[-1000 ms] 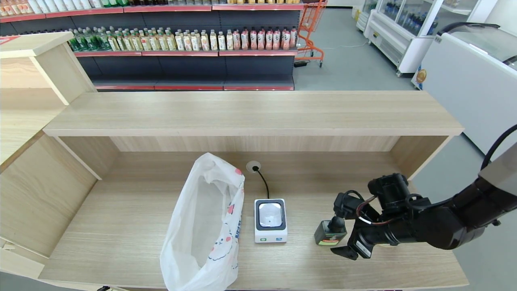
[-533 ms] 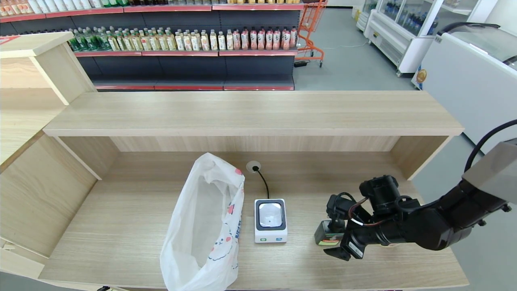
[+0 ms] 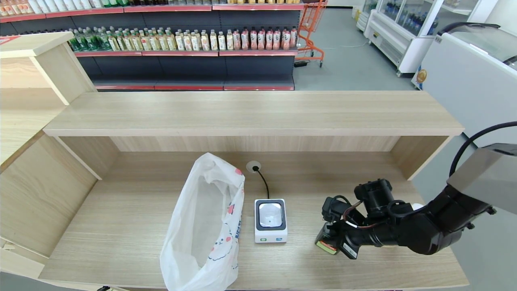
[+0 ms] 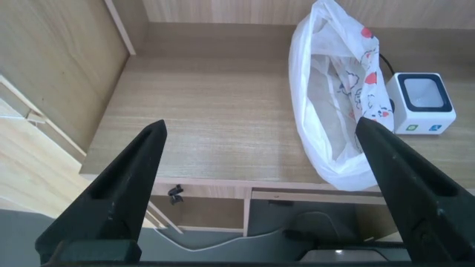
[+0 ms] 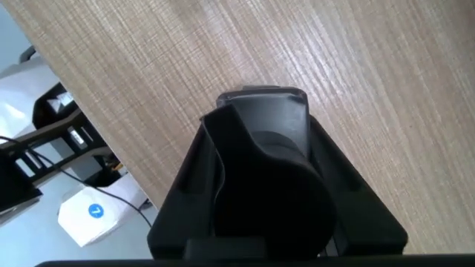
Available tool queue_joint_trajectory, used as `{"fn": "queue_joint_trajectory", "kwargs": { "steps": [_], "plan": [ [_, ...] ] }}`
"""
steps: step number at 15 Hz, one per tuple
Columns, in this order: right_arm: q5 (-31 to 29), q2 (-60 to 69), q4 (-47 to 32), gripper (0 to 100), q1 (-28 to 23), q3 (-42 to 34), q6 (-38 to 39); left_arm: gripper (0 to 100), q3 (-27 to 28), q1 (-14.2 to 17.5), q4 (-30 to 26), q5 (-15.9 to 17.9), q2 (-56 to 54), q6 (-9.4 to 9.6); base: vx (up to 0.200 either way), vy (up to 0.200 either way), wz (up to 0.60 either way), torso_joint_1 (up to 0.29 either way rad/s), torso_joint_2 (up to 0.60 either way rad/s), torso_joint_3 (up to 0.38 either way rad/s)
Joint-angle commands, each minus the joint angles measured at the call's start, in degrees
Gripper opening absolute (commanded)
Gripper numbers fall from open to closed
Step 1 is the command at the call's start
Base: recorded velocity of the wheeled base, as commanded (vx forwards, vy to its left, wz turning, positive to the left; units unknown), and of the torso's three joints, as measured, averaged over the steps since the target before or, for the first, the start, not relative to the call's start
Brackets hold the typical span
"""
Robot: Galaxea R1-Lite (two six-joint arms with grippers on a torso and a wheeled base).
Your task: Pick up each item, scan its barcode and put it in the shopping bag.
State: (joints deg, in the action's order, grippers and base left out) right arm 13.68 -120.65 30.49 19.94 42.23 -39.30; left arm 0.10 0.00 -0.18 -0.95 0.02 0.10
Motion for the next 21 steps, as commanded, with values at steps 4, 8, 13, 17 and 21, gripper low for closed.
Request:
{"fn": "queue_joint_trajectory", "kwargs": {
  "steps": [4,8,13,17,21],
  "plan": [
    [-0.05,8.41,0.89,0,-1.31,-4.52,2.12,100,-0.01,0.0,0.01,-0.02,-0.02,-0.01,0.0,0.0,0.0,0.0,0.0,0.0],
    [-0.05,22.12,10.03,0,-5.97,-12.17,8.8,100,-0.01,0.0,0.01,-0.02,-0.02,-0.01,0.0,0.0,0.0,0.0,0.0,0.0],
    [0.47,40.58,14.25,0,-11.59,-20.87,-2.97,100,-0.01,0.0,0.01,-0.02,-0.02,-0.01,0.0,0.0,0.0,0.0,0.0,0.0],
    [6.89,50.51,11.87,0,-11.86,-24.74,-19.67,100,-0.01,0.0,0.01,-0.02,-0.02,-0.01,0.0,0.0,0.0,0.0,0.0,0.0],
    [31.41,53.94,0.62,0,-15.2,-24.39,-59.84,100,-0.01,0.0,0.01,-0.02,-0.02,-0.01,0.0,0.0,0.0,0.0,0.0,0.0]
  ]
}}
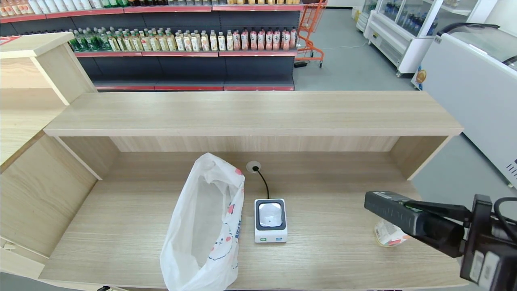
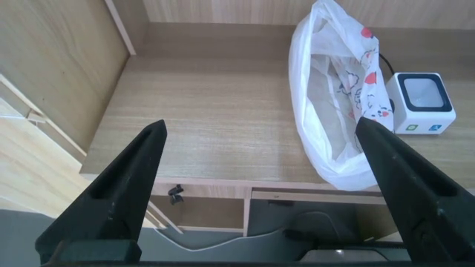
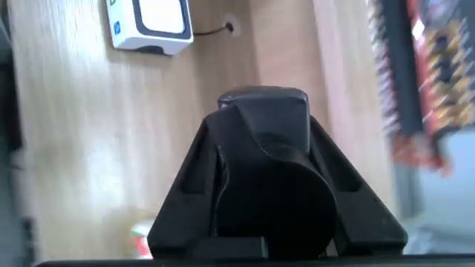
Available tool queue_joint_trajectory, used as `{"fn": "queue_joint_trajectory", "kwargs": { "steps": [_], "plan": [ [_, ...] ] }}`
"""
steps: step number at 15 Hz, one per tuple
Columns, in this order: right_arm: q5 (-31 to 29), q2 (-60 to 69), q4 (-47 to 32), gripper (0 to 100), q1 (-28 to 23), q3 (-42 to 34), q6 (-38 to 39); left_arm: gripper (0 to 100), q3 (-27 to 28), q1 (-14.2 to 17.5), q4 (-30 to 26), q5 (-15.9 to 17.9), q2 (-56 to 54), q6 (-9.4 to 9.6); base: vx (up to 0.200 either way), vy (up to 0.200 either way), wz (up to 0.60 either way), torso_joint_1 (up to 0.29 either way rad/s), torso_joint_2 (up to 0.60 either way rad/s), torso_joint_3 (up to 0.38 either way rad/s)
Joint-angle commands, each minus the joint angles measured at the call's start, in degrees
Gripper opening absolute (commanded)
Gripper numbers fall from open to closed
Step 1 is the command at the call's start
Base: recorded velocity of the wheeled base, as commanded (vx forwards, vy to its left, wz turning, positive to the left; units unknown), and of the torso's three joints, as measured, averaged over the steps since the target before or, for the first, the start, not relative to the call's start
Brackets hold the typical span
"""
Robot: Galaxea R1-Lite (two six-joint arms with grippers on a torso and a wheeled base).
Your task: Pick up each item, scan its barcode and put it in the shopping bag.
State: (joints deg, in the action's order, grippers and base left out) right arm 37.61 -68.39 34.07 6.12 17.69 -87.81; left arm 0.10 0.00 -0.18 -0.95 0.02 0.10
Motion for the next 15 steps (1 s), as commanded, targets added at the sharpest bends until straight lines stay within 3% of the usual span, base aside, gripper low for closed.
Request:
{"fn": "queue_joint_trajectory", "kwargs": {
  "steps": [1,2,3,6,10,13,15],
  "plan": [
    [11.0,0.27,-6.48,0,-0.49,1.03,-23.37,100,-0.01,0.0,0.01,-0.02,-0.02,-0.01,0.0,0.0,0.0,0.0,0.0,0.0],
    [13.1,-1.48,-10.08,0,1.61,2.09,-36.73,100,-0.01,0.0,0.01,-0.02,-0.02,-0.01,0.0,0.0,0.0,0.0,0.0,0.0],
    [14.07,-2.8,-12.28,0,3.37,2.88,-44.2,100,-0.01,0.0,0.01,-0.02,-0.02,-0.01,0.0,0.0,0.0,0.0,0.0,0.0],
    [14.16,-11.42,-13.68,0,18.84,3.05,-61.69,100,-0.01,0.0,0.01,-0.02,-0.02,-0.01,0.0,0.0,0.0,0.0,0.0,0.0],
    [14.69,-15.55,-13.95,0,21.3,2.35,-69.34,100,-0.1,0.0,0.01,-0.02,-0.02,-0.01,0.0,0.0,0.0,0.0,0.0,0.0],
    [20.93,-21.79,-13.33,0,23.5,2.88,-74.26,100,-0.01,0.0,0.01,-0.02,-0.02,-0.01,0.0,0.0,0.0,0.0,0.0,0.0],
    [21.45,-23.46,-13.24,0,22.97,5.78,-75.76,100,-0.01,0.0,0.01,-0.02,-0.02,-0.01,0.0,0.0,0.0,0.0,0.0,0.0]
  ]
}}
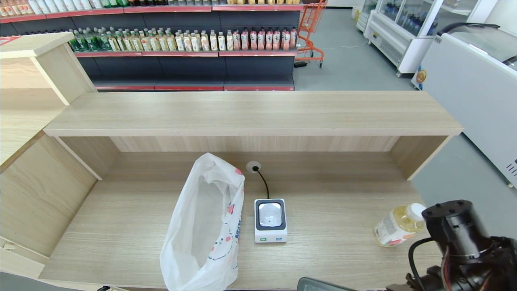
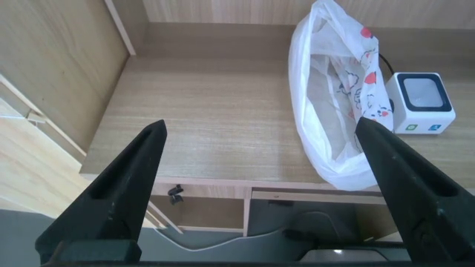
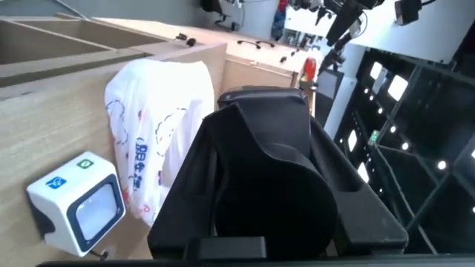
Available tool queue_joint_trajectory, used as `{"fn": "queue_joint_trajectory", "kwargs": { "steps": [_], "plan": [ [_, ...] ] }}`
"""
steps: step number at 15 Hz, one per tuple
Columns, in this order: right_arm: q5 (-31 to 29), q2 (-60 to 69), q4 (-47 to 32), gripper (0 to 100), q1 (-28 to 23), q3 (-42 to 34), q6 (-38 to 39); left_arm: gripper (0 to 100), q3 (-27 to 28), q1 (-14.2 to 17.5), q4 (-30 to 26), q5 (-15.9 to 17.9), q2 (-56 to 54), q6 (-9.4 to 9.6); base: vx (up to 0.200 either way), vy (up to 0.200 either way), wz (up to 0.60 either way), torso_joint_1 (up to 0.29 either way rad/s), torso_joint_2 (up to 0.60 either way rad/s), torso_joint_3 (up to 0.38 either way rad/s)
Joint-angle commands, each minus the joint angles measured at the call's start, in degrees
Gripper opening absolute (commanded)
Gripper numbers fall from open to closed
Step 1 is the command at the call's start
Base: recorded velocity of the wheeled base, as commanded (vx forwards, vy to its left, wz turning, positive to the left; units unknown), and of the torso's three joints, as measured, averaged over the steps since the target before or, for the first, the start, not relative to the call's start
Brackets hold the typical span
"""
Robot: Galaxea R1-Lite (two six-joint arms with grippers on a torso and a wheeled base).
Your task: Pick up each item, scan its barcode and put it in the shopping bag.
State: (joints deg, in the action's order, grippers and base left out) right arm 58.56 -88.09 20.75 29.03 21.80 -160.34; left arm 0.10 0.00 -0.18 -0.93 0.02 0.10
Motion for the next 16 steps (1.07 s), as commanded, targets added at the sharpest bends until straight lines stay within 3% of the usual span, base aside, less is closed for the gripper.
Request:
{"fn": "queue_joint_trajectory", "kwargs": {
  "steps": [1,6,16],
  "plan": [
    [0.41,-3.84,0.08,0,-0.46,2.29,-3.31,100,-0.01,0.0,0.01,-0.04,-0.02,-0.01,0.0,0.0,0.0,0.0,0.0,0.0],
    [2.26,-5.51,0.26,0,-4.5,3.96,-4.66,100,-0.01,0.0,0.01,-0.04,-0.02,-0.01,0.0,0.0,0.0,0.0,0.0,0.0],
    [4.37,-6.66,0.26,0,-4.24,7.38,-4.66,100,-0.1,0.0,0.01,-0.04,-0.02,-0.01,0.0,0.0,0.0,0.0,0.0,0.0]
  ]
}}
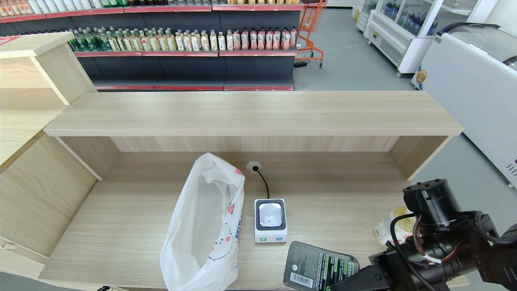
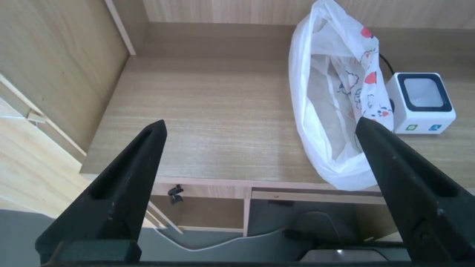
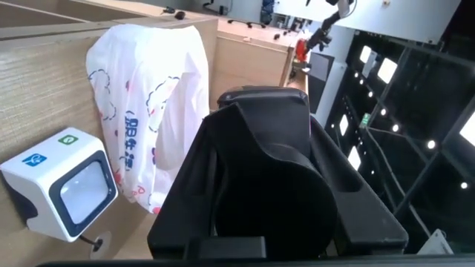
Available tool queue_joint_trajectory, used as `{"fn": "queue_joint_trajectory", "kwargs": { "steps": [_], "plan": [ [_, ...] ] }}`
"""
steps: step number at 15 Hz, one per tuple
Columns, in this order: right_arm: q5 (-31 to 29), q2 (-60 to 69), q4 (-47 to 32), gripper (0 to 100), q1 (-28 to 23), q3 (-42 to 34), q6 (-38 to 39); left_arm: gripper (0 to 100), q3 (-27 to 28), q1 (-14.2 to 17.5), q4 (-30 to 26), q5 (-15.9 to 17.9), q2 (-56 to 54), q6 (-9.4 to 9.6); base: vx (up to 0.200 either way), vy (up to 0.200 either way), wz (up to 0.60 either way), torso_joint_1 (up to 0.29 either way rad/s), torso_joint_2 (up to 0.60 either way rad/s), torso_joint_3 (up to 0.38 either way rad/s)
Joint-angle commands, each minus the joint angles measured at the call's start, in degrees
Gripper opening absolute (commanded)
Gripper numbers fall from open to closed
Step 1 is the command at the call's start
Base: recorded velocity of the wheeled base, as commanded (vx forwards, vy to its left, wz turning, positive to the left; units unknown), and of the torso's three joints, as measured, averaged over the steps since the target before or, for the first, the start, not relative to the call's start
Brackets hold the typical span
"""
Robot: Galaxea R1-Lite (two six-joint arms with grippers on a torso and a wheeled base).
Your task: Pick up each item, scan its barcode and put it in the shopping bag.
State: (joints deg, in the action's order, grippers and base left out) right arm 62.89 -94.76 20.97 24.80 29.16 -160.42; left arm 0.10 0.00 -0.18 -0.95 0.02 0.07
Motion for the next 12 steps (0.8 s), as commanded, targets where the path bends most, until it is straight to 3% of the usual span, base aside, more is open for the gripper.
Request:
{"fn": "queue_joint_trajectory", "kwargs": {
  "steps": [1,10,12],
  "plan": [
    [0.04,0.1,-0.05,0,-0.01,0.02,-4.58,100,-0.01,0.0,0.01,-0.02,-0.02,0.01,0.0,0.0,0.0,0.0,0.0,0.0],
    [0.3,1.15,-0.05,0,-0.1,0.55,-4.03,100,-0.01,0.0,0.01,-0.02,-0.02,0.01,0.0,0.0,0.0,0.0,0.0,0.0],
    [-1.37,9.5,-0.31,0,-0.45,4.06,11.35,100,-0.01,0.0,0.01,-0.02,-0.02,0.01,0.0,0.0,0.0,0.0,0.0,0.0]
  ]
}}
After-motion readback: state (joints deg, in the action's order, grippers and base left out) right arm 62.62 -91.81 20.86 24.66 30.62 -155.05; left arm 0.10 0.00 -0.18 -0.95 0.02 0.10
